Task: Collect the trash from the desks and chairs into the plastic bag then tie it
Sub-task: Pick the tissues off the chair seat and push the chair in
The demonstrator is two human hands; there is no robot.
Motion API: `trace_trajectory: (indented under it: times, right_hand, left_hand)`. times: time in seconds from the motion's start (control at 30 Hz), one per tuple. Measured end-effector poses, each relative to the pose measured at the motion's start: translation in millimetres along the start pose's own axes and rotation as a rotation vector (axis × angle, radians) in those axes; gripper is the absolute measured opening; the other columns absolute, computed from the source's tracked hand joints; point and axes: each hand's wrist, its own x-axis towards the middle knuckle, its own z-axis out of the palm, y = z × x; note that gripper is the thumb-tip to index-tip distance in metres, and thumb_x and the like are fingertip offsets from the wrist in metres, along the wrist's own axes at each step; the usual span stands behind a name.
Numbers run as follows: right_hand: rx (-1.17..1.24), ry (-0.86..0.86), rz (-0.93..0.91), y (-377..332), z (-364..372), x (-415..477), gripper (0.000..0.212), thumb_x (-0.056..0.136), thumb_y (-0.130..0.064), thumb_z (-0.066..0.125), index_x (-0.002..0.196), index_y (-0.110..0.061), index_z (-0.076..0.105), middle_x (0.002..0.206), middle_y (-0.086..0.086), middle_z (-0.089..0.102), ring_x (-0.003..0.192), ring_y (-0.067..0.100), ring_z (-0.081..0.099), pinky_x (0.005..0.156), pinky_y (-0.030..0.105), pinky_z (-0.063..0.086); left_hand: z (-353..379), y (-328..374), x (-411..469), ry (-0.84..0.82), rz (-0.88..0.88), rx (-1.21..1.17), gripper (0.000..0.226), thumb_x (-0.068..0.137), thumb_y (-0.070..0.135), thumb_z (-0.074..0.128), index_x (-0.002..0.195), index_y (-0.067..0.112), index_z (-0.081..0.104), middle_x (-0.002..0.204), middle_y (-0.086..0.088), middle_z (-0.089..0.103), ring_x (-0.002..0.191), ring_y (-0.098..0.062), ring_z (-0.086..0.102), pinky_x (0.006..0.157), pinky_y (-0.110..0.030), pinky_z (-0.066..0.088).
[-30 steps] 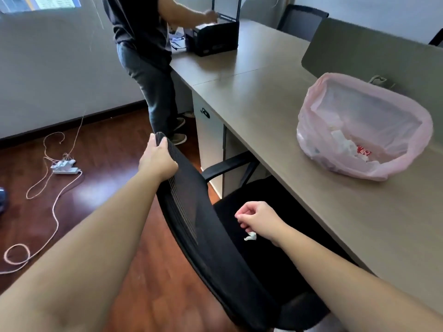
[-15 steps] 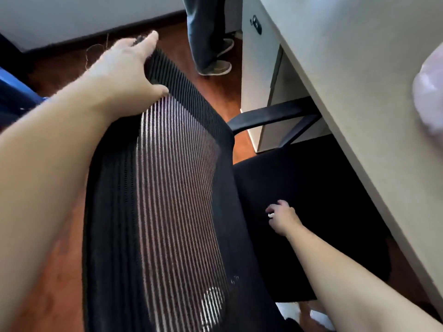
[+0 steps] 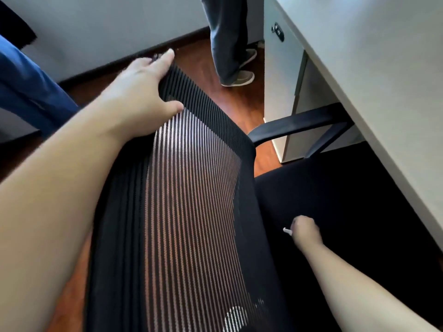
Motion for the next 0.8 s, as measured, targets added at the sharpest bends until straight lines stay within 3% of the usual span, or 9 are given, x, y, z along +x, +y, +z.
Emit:
trace_trajectory:
  times: [0.1,0.17,0.27,0.37,0.47,0.6,0.63,0.7,0.8]
  right_hand:
    - [0.148,0.063,-0.042,-13,-30,-27,0.020,0.088,-0.028,0.066,0.092,-0.008,0.070,0.098,0.009,0.070,0.078,0.025,0.063,0.068,0.027,0.050]
    - [0.198,0.115,-0.110,-24,-59,-51,0.024,0.087,-0.031,0.067,0.089,-0.008,0.072,0.096,0.009,0.067,0.085,0.027,0.065,0.073,0.027,0.053]
    - [0.415,0.299,-0.236,-36,-108,-88,0.018,0.090,-0.014,0.060,0.087,0.000,0.071,0.094,0.010,0.059,0.088,0.027,0.062,0.075,0.027,0.051]
    - [0.604,0.613,-0.329,-30,-173,-135,0.015,0.090,-0.003,0.054,0.087,-0.001,0.069,0.089,0.003,0.056,0.081,0.017,0.056,0.063,0.009,0.035]
    - [0.670,1.002,-0.395,-14,-240,-164,0.009,0.086,-0.001,0.061,0.085,0.001,0.070,0.085,0.012,0.062,0.074,0.024,0.058,0.066,0.015,0.036]
    - [0.700,1.484,-0.216,58,-327,-190,0.010,0.076,0.006,0.061,0.079,0.004,0.070,0.079,0.023,0.065,0.076,0.037,0.061,0.070,0.025,0.037]
    - [0.713,1.518,-0.146,82,-345,-194,0.013,0.077,0.006,0.059,0.083,0.004,0.071,0.083,0.024,0.065,0.080,0.038,0.062,0.073,0.026,0.038]
    - [0.740,1.431,-0.002,124,-368,-196,0.021,0.083,0.001,0.056,0.098,0.002,0.071,0.101,0.024,0.065,0.095,0.038,0.061,0.084,0.027,0.040]
    - [0.623,0.998,0.140,168,-375,-192,0.042,0.090,-0.014,0.057,0.132,-0.014,0.056,0.146,0.011,0.044,0.133,0.031,0.042,0.111,0.032,0.031]
  left_hand:
    - [2,3,-4,-0.009,-0.004,-0.066,0.081,0.088,0.034,0.061,0.152,0.030,0.012,0.158,-0.004,0.018,0.144,-0.023,0.022,0.116,-0.032,0.019]
    - [4,3,-8,-0.015,0.002,-0.081,0.080,0.089,0.032,0.060,0.152,0.029,0.012,0.158,-0.006,0.016,0.144,-0.025,0.024,0.115,-0.035,0.022]
    - [3,1,-13,-0.032,-0.019,-0.048,0.078,0.090,0.031,0.057,0.152,0.028,0.009,0.160,-0.008,0.009,0.142,-0.031,0.026,0.113,-0.041,0.028]
    - [-4,1,-21,-0.028,0.004,0.002,0.078,0.090,0.034,0.056,0.152,0.027,0.010,0.161,-0.005,0.000,0.140,-0.034,0.030,0.107,-0.047,0.034]
    - [-1,-10,-25,-0.031,-0.021,0.051,0.077,0.091,0.037,0.054,0.153,0.025,0.011,0.161,-0.002,-0.005,0.140,-0.030,0.030,0.105,-0.046,0.038]
    - [-6,-13,-20,-0.032,-0.050,0.036,0.076,0.091,0.038,0.053,0.152,0.027,0.009,0.161,0.000,-0.005,0.140,-0.030,0.031,0.106,-0.044,0.036]
    - [-6,-10,-16,-0.032,-0.047,0.018,0.077,0.091,0.038,0.054,0.152,0.027,0.009,0.161,0.000,-0.005,0.139,-0.031,0.031,0.106,-0.044,0.036]
    - [-4,-5,-9,-0.039,-0.031,-0.014,0.079,0.089,0.036,0.057,0.152,0.026,0.011,0.161,-0.002,-0.003,0.138,-0.033,0.033,0.108,-0.045,0.036]
    - [-3,3,0,-0.045,-0.034,-0.050,0.081,0.088,0.034,0.060,0.152,0.027,0.012,0.161,-0.003,-0.001,0.138,-0.034,0.033,0.109,-0.046,0.035]
